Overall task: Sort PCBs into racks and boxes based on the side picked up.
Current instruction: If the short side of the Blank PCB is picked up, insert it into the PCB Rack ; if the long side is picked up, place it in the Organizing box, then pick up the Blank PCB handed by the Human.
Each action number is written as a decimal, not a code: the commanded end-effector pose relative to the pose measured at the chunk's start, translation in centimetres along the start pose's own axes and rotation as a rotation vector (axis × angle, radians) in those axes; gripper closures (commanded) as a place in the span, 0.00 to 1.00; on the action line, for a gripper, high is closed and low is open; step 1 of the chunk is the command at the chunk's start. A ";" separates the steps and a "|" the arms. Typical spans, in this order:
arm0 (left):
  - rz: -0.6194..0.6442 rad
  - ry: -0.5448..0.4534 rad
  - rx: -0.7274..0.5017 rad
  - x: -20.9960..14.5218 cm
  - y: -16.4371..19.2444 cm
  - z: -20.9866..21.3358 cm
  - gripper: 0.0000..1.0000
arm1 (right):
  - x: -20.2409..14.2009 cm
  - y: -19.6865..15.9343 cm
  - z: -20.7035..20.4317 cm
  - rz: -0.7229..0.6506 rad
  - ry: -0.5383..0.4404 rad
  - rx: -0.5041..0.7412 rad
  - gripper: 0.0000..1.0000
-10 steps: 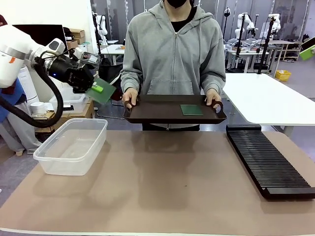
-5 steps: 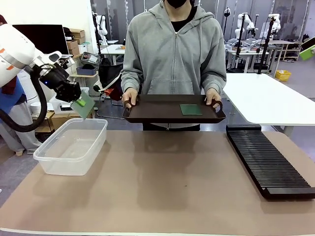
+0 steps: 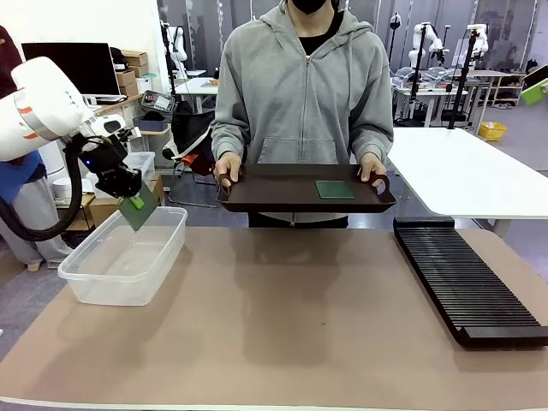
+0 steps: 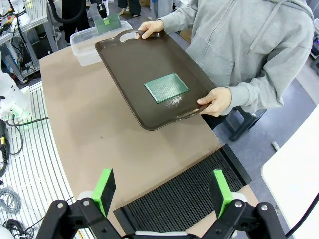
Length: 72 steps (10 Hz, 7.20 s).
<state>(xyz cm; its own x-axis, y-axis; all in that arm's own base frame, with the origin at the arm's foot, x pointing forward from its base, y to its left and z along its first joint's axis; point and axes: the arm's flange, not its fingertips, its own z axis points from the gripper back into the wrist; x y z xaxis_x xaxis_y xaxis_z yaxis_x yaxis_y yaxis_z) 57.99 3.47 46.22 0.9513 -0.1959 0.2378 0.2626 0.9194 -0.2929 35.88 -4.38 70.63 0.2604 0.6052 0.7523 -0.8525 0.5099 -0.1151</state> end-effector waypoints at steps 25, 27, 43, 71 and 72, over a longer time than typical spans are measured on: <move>0.131 0.023 0.065 -4.4 2.1 -8.5 0.34 | 0.0 0.1 -0.2 0.007 -0.009 0.015 0.00; 0.107 -0.013 0.075 -4.0 1.7 -6.0 0.14 | 0.0 0.1 -0.2 0.007 -0.009 0.015 0.00; 0.015 -0.058 0.109 -3.1 0.1 -1.6 0.00 | 0.0 0.1 -0.2 0.007 -0.009 0.015 0.00; -0.873 -0.479 -0.262 -9.0 -1.1 24.4 0.00 | 0.0 0.1 -0.2 0.007 -0.009 0.015 0.00; -0.909 -0.398 -0.252 -8.2 -1.0 25.0 0.00 | 0.0 0.1 -0.2 0.007 -0.009 0.015 0.00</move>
<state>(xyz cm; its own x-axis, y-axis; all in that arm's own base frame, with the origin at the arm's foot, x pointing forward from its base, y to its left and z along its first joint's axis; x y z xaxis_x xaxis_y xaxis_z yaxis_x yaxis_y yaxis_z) 45.84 12.66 67.68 0.2654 -0.5983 0.7560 0.9250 0.3793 -0.0246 35.90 -4.39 70.62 0.2615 0.6057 0.7515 -0.8519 0.5109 -0.1153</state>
